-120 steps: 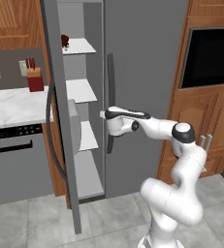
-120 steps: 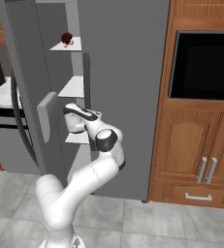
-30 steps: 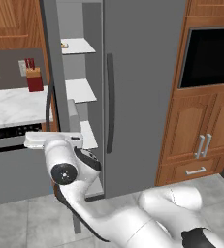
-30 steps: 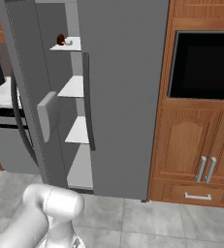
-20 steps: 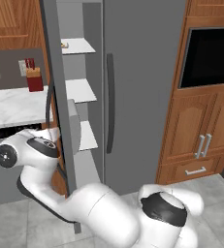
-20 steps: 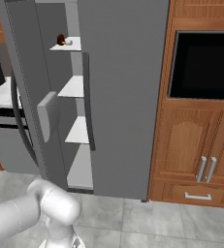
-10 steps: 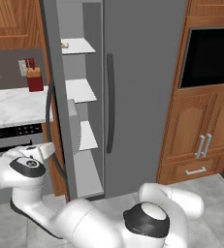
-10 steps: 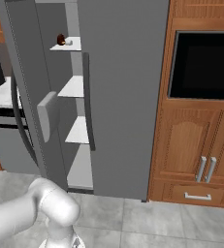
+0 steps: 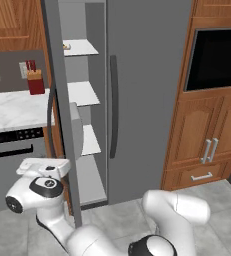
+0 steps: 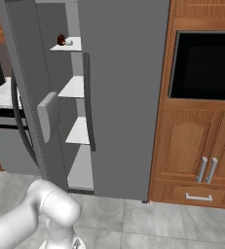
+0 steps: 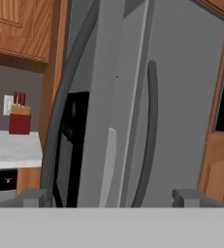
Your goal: There's a steak in the fridge that needs to be moved to the freezer for freezing. Pick up the steak from the fridge, place it on any shelf in the freezer, and close the fridge and freezer doors when done.
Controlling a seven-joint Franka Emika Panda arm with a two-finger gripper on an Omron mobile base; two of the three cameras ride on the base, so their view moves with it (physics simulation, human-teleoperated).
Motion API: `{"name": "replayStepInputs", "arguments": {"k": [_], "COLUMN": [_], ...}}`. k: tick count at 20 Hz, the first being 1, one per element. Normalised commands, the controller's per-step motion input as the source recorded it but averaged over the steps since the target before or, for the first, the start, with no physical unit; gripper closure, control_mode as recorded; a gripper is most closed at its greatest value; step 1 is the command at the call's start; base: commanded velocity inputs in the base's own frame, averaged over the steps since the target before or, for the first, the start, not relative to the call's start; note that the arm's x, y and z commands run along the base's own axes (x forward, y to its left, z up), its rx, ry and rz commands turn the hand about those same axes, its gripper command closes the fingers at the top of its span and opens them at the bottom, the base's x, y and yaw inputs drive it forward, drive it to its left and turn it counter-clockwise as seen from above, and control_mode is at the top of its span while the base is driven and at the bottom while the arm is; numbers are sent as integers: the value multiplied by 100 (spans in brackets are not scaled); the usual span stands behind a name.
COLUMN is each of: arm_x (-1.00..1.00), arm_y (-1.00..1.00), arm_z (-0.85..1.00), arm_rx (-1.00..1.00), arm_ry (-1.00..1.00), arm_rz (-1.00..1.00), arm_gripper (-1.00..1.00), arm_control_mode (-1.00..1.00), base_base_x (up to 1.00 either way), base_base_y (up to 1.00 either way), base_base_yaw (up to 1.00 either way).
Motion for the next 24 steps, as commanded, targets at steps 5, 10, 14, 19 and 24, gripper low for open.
{"name": "replayStepInputs", "arguments": {"k": [5, 10, 14, 19, 24], "arm_x": [9, 31, 38, 38, 38], "arm_y": [-1, -2, -2, 0, 0], "arm_z": [-6, -7, -4, -11, -16], "arm_rx": [0, 0, 0, 0, 0], "arm_ry": [0, 0, 0, 0, 0], "arm_rz": [0, 0, 0, 0, 0], "arm_gripper": [-100, -100, -100, -100, -100], "arm_control_mode": [-100, -100, -100, -100, -100], "base_base_x": [0, 0, 0, 0, 0], "base_base_y": [0, 0, 0, 0, 0], "base_base_yaw": [0, 0, 0, 0, 0]}}
